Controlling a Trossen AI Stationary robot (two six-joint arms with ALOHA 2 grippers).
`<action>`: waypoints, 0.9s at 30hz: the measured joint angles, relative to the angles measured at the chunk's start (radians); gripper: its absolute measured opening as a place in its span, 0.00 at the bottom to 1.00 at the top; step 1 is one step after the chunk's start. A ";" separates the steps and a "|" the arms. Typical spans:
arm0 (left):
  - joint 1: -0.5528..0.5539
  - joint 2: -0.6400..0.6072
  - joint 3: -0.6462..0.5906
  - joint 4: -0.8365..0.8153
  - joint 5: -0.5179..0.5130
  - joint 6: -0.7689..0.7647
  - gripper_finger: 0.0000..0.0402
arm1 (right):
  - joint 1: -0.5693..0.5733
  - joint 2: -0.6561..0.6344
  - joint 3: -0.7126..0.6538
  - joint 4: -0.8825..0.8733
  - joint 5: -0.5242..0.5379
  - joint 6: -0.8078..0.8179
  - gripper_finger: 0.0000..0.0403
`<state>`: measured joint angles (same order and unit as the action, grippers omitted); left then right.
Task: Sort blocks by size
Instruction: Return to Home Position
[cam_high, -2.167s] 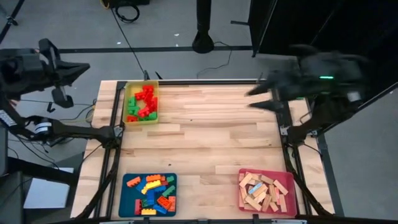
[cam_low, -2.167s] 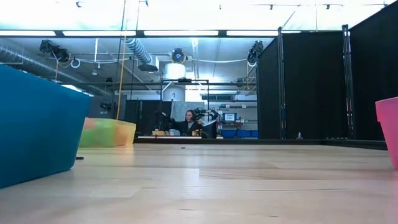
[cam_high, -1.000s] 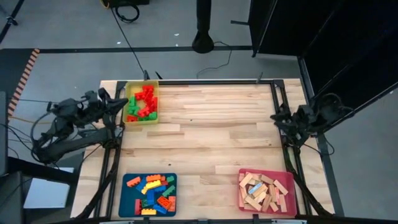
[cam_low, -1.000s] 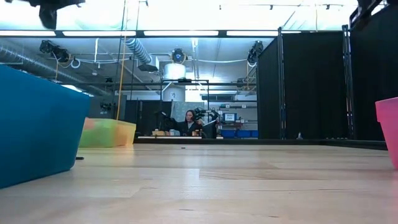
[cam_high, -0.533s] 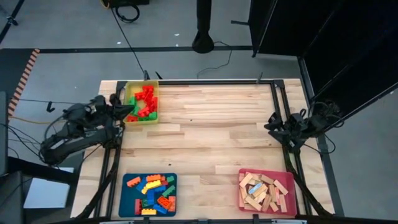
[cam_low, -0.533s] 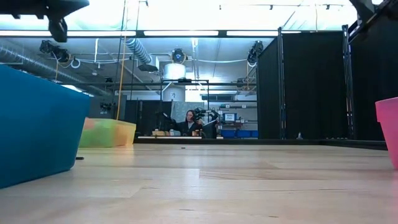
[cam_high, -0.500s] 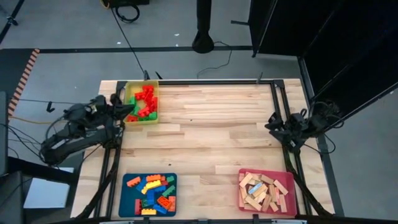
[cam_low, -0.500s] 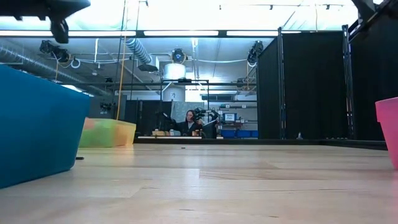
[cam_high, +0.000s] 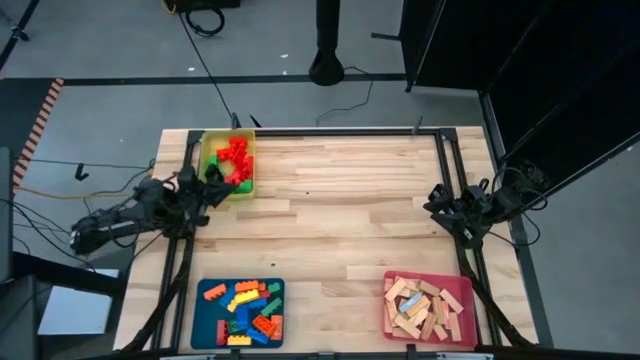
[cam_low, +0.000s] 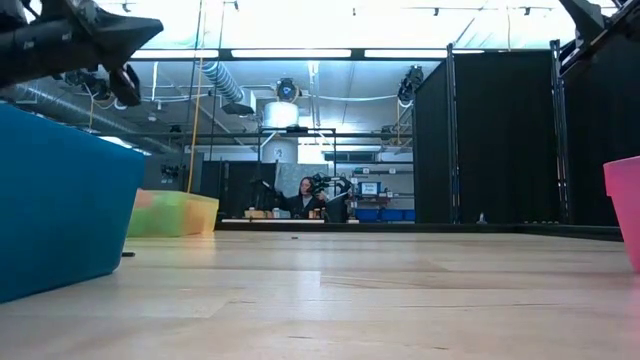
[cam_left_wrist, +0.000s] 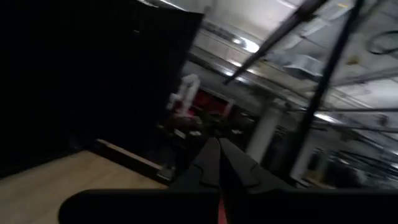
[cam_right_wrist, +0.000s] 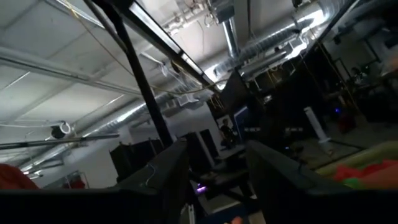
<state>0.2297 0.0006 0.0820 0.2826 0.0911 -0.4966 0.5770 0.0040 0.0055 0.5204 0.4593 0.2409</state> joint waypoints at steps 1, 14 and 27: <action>-0.030 0.000 -0.023 0.031 -0.004 0.007 0.01 | 0.000 0.000 0.000 0.001 0.000 -0.008 0.44; -0.382 0.013 -0.074 0.048 -0.322 0.159 0.01 | -0.003 0.047 0.000 -0.058 -0.015 -0.129 0.43; -0.462 0.015 -0.074 0.064 -0.450 0.157 0.01 | -0.065 0.180 0.000 -0.201 -0.012 -0.117 0.43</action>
<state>-0.2321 0.0154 0.0082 0.3470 -0.3584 -0.3397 0.5115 0.1836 0.0055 0.3198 0.4475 0.1237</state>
